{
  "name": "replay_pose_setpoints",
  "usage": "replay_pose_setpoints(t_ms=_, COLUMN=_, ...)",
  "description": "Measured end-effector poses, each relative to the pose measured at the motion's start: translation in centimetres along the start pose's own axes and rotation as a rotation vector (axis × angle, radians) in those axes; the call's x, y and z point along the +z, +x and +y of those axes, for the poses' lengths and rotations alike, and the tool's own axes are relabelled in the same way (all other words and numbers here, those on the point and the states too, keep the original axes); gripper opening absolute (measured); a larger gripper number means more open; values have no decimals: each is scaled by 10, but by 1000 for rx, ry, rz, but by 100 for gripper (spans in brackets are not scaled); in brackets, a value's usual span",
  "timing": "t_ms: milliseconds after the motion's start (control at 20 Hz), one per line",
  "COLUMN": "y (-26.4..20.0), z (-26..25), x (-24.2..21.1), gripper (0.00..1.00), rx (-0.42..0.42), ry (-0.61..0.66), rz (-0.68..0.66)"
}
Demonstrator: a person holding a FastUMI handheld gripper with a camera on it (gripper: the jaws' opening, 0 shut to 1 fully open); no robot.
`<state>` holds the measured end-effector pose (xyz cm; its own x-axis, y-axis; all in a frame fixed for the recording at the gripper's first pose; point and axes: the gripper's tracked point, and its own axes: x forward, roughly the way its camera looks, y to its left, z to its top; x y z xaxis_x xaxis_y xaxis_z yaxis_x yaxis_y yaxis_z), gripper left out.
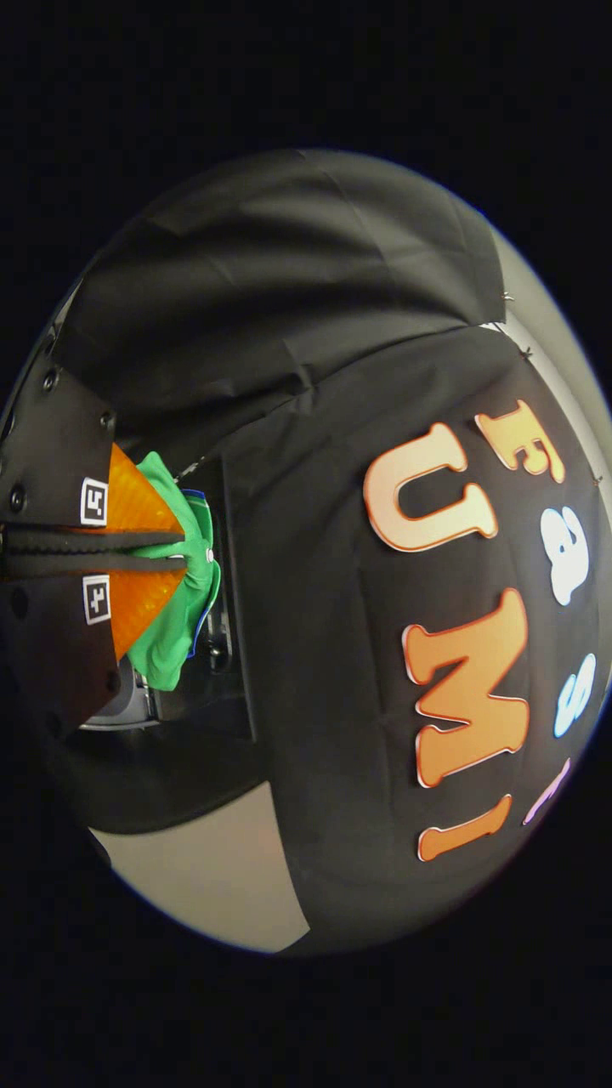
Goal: Put the clothes into the washing machine and then close the washing machine lid.
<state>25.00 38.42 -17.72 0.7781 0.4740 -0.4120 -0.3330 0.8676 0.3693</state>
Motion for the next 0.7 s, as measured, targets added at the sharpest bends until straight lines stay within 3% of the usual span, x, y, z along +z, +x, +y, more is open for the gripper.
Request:
replay_pose_setpoints(t_ms=300, y=68, z=-22, x=-76, gripper=8, rx=-67, ry=43, rz=80)
replay_pose_setpoints(t_ms=700, y=114, z=-64, x=-191, gripper=8, rx=-159, ry=79, rz=242)
